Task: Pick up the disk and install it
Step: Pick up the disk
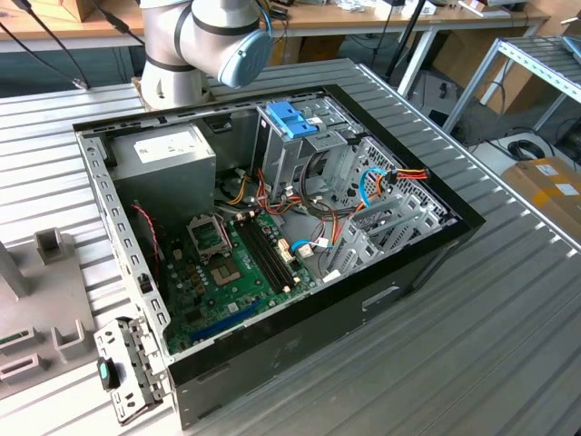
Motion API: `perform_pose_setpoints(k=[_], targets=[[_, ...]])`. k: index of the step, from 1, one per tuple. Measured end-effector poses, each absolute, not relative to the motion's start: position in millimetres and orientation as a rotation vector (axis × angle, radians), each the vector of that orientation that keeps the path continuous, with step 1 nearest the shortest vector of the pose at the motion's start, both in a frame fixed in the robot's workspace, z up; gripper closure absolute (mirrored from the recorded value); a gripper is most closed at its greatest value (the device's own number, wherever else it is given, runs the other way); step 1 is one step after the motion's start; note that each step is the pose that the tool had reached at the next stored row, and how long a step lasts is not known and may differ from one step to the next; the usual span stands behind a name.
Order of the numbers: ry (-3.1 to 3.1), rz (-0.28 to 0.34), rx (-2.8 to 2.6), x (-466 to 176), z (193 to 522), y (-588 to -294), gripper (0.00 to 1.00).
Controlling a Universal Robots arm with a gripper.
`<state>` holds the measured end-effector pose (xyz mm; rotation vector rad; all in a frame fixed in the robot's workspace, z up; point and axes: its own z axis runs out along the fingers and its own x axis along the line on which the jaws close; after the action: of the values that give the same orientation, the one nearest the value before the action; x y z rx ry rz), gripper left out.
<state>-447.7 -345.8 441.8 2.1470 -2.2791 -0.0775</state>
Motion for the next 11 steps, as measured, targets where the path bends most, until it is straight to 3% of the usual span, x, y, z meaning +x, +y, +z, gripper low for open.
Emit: perform_pose_setpoints(k=[11], targets=[[-2.279,-0.078,2.147,-447.7,448.1,-345.9,0.63]])
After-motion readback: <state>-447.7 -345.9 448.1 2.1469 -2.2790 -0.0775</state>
